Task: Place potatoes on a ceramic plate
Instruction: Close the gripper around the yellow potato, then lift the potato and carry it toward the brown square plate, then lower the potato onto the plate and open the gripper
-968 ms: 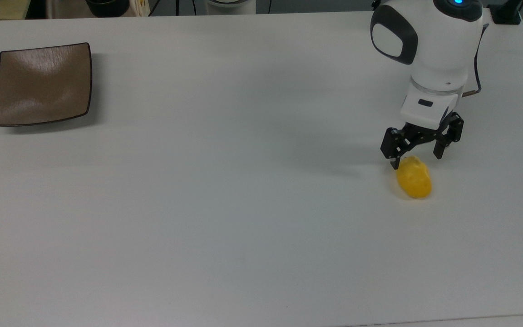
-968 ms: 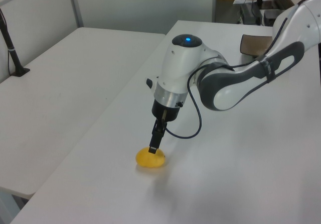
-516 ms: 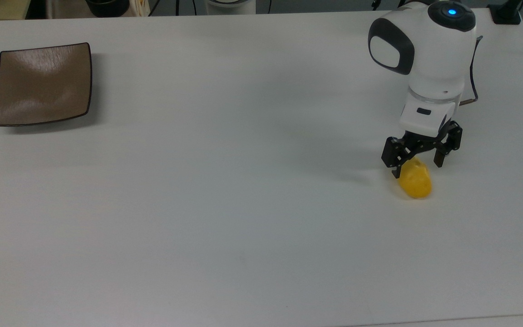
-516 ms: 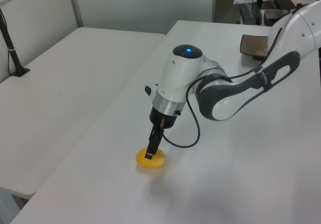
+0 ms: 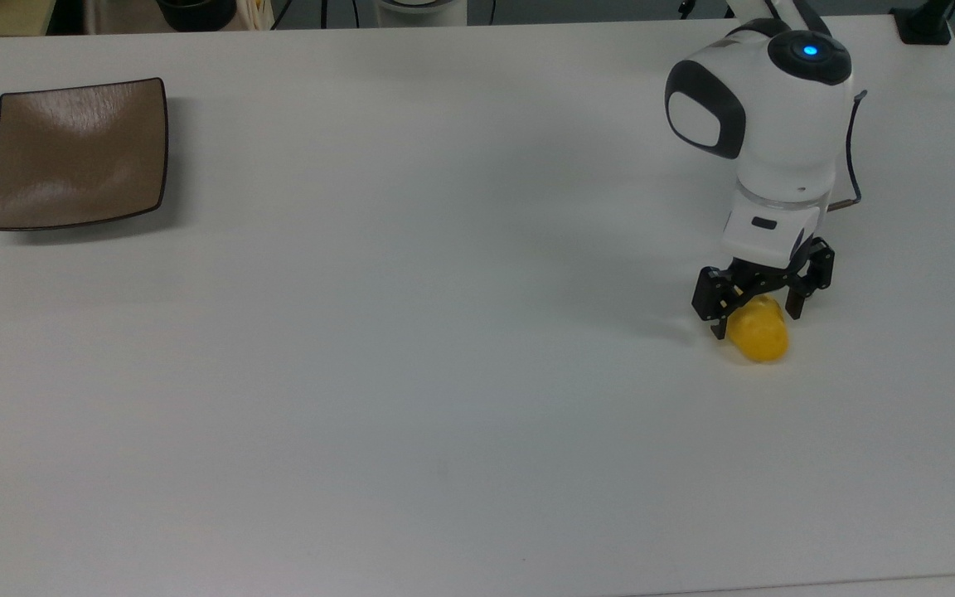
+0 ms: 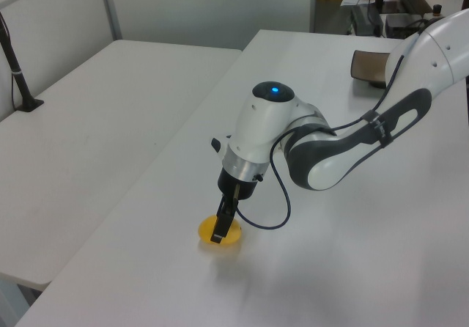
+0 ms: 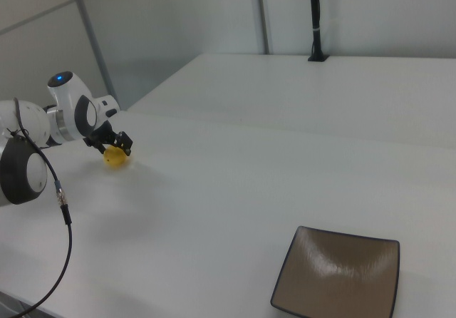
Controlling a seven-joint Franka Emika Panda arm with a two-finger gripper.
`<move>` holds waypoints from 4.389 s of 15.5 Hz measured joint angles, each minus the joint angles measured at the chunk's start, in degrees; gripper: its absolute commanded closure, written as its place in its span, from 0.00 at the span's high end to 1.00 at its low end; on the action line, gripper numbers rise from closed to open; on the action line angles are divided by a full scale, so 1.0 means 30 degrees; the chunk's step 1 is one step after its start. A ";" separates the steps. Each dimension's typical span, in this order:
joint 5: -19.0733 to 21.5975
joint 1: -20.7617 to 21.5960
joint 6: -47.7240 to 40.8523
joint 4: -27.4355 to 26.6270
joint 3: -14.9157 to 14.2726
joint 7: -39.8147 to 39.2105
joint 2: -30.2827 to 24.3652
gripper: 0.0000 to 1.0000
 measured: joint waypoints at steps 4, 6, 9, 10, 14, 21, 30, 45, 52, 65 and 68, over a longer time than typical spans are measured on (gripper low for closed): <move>-0.0045 0.0036 0.0027 0.0001 0.0096 -0.0011 0.0300 1.00; -0.0104 0.0064 0.0027 0.0001 0.0254 -0.0012 0.0349 0.67; -0.0497 0.0080 0.0027 0.0001 0.0366 -0.0017 0.0372 0.31; -0.0527 0.0082 0.0028 0.0005 0.0411 -0.0017 0.0374 0.21; -0.0613 0.0081 0.0029 0.0013 0.0446 -0.0020 0.0379 0.01; -0.0616 0.0055 -0.0006 -0.0121 0.0512 -0.0021 -0.0132 0.01; -0.0615 -0.2286 -0.4067 -0.3208 0.0502 -0.0026 -0.6875 0.02; 0.2798 -0.6085 -1.2435 -0.9298 -0.2540 -0.9151 -1.7207 0.03; 0.2825 -1.0833 -1.2440 -1.0168 -0.2697 -1.4051 -1.7629 0.03; 0.2828 -1.8102 -1.0404 -1.0557 -0.2968 -2.0971 -1.4624 0.05; 0.2828 -1.8625 -0.9087 -1.0588 -0.2965 -2.1235 -1.3237 0.07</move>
